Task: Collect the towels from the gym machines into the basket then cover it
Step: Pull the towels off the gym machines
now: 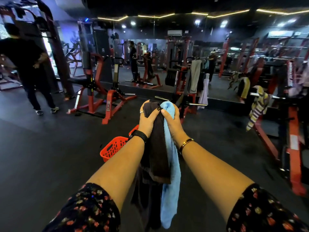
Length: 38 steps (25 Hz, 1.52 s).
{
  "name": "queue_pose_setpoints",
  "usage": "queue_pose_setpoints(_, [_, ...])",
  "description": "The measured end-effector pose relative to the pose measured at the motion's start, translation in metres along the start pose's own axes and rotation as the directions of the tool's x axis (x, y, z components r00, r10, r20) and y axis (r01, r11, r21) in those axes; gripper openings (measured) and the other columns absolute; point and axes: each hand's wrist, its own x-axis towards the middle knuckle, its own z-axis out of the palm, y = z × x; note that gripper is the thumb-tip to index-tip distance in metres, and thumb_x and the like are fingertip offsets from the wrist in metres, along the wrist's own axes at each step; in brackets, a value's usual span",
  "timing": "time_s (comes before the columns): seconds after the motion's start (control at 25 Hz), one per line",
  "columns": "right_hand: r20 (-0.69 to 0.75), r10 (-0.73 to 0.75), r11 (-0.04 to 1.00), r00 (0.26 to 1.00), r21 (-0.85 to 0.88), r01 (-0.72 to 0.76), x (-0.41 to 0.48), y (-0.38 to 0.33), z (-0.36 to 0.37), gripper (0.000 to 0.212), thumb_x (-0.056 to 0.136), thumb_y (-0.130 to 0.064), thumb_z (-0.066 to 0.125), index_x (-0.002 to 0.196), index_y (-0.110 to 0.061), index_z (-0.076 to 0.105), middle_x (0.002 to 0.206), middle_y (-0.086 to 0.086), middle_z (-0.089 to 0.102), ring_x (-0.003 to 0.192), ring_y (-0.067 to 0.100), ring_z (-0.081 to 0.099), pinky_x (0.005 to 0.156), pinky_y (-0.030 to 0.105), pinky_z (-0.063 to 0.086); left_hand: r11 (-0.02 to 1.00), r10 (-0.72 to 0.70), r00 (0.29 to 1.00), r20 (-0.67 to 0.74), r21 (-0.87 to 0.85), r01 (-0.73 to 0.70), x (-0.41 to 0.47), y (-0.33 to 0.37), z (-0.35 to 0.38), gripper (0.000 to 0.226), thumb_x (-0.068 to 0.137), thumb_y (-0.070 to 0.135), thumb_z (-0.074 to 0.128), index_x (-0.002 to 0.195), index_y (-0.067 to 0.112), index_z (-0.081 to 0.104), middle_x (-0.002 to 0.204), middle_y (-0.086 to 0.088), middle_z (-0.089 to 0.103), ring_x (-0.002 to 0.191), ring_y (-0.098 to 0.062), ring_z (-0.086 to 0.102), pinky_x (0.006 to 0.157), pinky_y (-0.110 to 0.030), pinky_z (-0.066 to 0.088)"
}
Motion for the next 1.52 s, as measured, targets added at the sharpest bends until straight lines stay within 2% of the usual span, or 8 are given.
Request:
queue_pose_setpoints(0.2, [0.106, 0.006, 0.999, 0.994, -0.042, -0.002, 0.141, 0.048, 0.009, 0.060, 0.091, -0.021, 0.062, 0.143, -0.013, 0.032, 0.131, -0.002, 0.045, 0.121, 0.012, 0.045, 0.107, 0.028, 0.037, 1.000, -0.005, 0.995, -0.101, -0.007, 0.004, 0.132, -0.044, -0.002, 0.050, 0.088, 0.014, 0.062, 0.131, 0.025, 0.041, 0.119, -0.004, 0.057, 0.114, -0.021, 0.057, 0.095, -0.032, 0.050])
queue_pose_setpoints(0.4, [0.155, -0.011, 1.000, 0.988, -0.023, 0.015, 0.241, 0.081, 0.042, 0.059, 0.091, -0.023, 0.062, 0.141, -0.016, 0.033, 0.128, -0.005, 0.047, 0.117, 0.009, 0.048, 0.099, 0.022, 0.039, 0.999, 0.038, 0.990, -0.135, 0.021, -0.035, 0.235, -0.063, -0.024, 0.052, 0.086, 0.017, 0.065, 0.133, 0.022, 0.042, 0.112, 0.002, 0.061, 0.104, -0.014, 0.061, 0.087, -0.027, 0.051])
queue_pose_setpoints(0.48, [0.159, -0.017, 1.000, 0.987, -0.005, 0.018, 0.275, 0.096, 0.063, 0.058, 0.090, -0.023, 0.063, 0.141, -0.017, 0.035, 0.125, -0.006, 0.048, 0.112, 0.006, 0.049, 0.094, 0.015, 0.040, 0.998, 0.049, 0.987, -0.150, 0.039, -0.044, 0.274, -0.071, -0.042, 0.049, 0.085, 0.019, 0.065, 0.128, 0.027, 0.044, 0.112, 0.003, 0.061, 0.105, -0.014, 0.061, 0.093, -0.032, 0.050])
queue_pose_setpoints(0.68, [0.198, -0.024, 1.000, 0.980, -0.013, 0.028, 0.353, 0.148, 0.121, 0.057, 0.090, -0.020, 0.063, 0.140, -0.015, 0.037, 0.129, -0.005, 0.048, 0.118, 0.009, 0.047, 0.099, 0.021, 0.038, 0.998, 0.037, 0.984, -0.173, 0.049, -0.029, 0.357, -0.100, -0.098, 0.045, 0.084, 0.023, 0.066, 0.121, 0.038, 0.046, 0.125, -0.008, 0.059, 0.116, -0.023, 0.058, 0.101, -0.042, 0.047])
queue_pose_setpoints(0.92, [0.137, -0.017, 1.000, 0.990, 0.027, 0.013, 0.458, 0.194, 0.211, 0.056, 0.089, -0.018, 0.064, 0.139, -0.016, 0.038, 0.125, -0.007, 0.048, 0.113, 0.005, 0.048, 0.088, 0.005, 0.037, 0.999, 0.031, 0.988, -0.154, 0.045, -0.024, 0.482, -0.110, -0.170, 0.048, 0.087, 0.016, 0.063, 0.129, 0.029, 0.043, 0.114, -0.003, 0.060, 0.106, -0.018, 0.060, 0.089, -0.027, 0.052])
queue_pose_setpoints(1.12, [0.105, 0.063, 0.996, 0.992, 0.057, -0.070, 0.516, 0.253, 0.270, 0.058, 0.089, -0.021, 0.064, 0.141, -0.018, 0.037, 0.123, -0.008, 0.051, 0.110, 0.005, 0.050, 0.084, 0.007, 0.039, 0.998, -0.048, 0.990, -0.131, 0.044, 0.054, 0.563, -0.148, -0.233, 0.051, 0.083, 0.020, 0.066, 0.127, 0.032, 0.044, 0.121, -0.008, 0.059, 0.115, -0.026, 0.058, 0.099, -0.040, 0.048])
queue_pose_setpoints(1.32, [0.109, 0.072, 0.996, 0.991, 0.050, -0.078, 0.592, 0.287, 0.307, 0.057, 0.089, -0.020, 0.064, 0.140, -0.017, 0.039, 0.123, -0.005, 0.052, 0.110, 0.005, 0.052, 0.085, 0.009, 0.041, 0.998, -0.057, 0.989, -0.140, 0.032, 0.062, 0.644, -0.169, -0.261, 0.051, 0.088, 0.013, 0.061, 0.132, 0.027, 0.041, 0.115, -0.004, 0.059, 0.108, -0.021, 0.059, 0.095, -0.035, 0.049])
queue_pose_setpoints(1.52, [0.095, 0.091, 0.995, 0.991, 0.031, -0.094, 0.652, 0.339, 0.336, 0.052, 0.088, -0.020, 0.066, 0.134, -0.018, 0.044, 0.115, -0.010, 0.055, 0.102, -0.002, 0.054, 0.081, 0.005, 0.042, 0.995, -0.087, 0.977, -0.196, 0.039, 0.096, 0.710, -0.208, -0.289, 0.035, 0.089, 0.012, 0.060, 0.112, 0.036, 0.048, 0.108, 0.000, 0.060, 0.106, -0.019, 0.058, 0.093, -0.030, 0.049])
